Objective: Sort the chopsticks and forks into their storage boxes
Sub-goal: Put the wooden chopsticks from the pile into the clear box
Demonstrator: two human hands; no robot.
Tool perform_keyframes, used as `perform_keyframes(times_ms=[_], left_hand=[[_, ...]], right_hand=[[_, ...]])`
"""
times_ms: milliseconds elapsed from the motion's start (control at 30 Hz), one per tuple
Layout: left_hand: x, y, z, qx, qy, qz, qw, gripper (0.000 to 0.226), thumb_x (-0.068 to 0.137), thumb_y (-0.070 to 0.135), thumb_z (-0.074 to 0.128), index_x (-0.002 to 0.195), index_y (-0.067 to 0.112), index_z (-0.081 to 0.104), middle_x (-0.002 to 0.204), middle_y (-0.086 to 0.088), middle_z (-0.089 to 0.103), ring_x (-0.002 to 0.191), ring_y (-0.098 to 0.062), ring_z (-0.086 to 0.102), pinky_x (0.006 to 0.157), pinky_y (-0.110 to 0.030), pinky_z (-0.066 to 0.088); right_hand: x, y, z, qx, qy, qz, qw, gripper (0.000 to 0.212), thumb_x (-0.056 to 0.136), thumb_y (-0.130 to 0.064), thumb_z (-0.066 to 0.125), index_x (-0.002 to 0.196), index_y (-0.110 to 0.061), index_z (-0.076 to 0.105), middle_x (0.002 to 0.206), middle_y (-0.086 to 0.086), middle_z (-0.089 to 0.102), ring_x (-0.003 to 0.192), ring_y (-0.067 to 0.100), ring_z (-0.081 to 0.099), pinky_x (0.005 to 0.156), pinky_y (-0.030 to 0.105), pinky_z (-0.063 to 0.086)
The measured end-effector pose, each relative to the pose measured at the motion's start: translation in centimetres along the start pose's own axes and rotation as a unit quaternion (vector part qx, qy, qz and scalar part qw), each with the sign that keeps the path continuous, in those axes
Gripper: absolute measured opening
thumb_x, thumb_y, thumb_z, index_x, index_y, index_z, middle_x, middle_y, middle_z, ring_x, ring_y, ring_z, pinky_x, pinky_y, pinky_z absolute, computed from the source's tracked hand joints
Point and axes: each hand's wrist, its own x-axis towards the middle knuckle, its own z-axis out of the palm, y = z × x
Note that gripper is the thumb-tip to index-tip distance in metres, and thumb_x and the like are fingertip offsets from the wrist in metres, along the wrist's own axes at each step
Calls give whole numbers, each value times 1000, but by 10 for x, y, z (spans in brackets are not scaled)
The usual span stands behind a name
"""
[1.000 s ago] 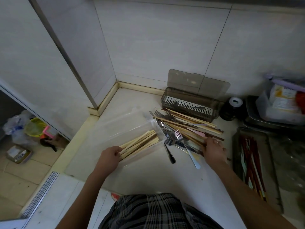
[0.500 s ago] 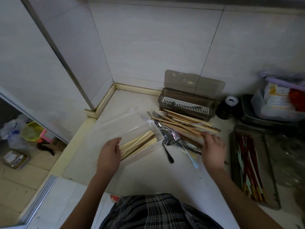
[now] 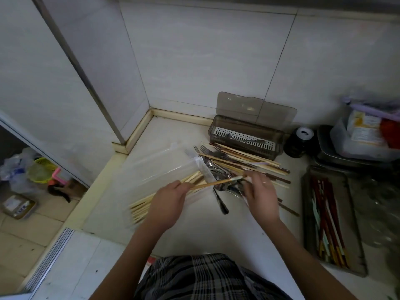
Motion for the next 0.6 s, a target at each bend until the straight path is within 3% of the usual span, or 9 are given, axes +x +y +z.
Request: perform_keyframes(times_ms=[100, 200, 333, 467, 600], left_hand=[[-11, -20, -4, -40, 19, -86, 995, 27, 96, 14, 43, 116, 18, 61, 99, -7, 61, 87, -28, 60, 72, -33, 46], [-23, -43, -7, -61, 27, -166, 984, 27, 98, 16, 40, 117, 14, 60, 105, -8, 61, 94, -27, 58, 78, -32, 43], [-33, -61, -1, -97, -16, -222, 970, 29, 99, 15, 38, 120, 9, 57, 105, -12, 60, 94, -27, 56, 79, -30, 40], [-34, -60, 0, -123, -38, -221, 967, 30, 99, 12, 38, 123, 11, 56, 99, -8, 56, 87, -21, 51, 76, -27, 34], [-30, -64, -5, -149, -94, -256, 951, 29, 96, 6, 44, 120, 10, 61, 112, -13, 60, 103, -27, 55, 84, -27, 37]], right_hand=[[-7, 30, -7, -39, 21, 142, 989, 19, 89, -12, 58, 108, -13, 56, 104, 6, 61, 98, 25, 56, 82, 43, 49], [-16, 56, -11, -89, -38, 229, 969, 18, 90, -15, 56, 108, -14, 52, 107, 8, 60, 100, 27, 55, 83, 46, 48], [-22, 67, -9, -121, -103, 259, 953, 17, 90, -19, 57, 107, -16, 56, 111, 6, 58, 107, 26, 48, 89, 44, 44], [-15, 68, -8, -147, -139, 268, 942, 14, 90, -21, 56, 104, -17, 58, 111, 6, 57, 107, 27, 47, 88, 43, 44], [-4, 69, -12, -161, -199, 281, 925, 13, 92, -23, 54, 103, -18, 55, 112, 7, 56, 111, 28, 44, 91, 41, 40]])
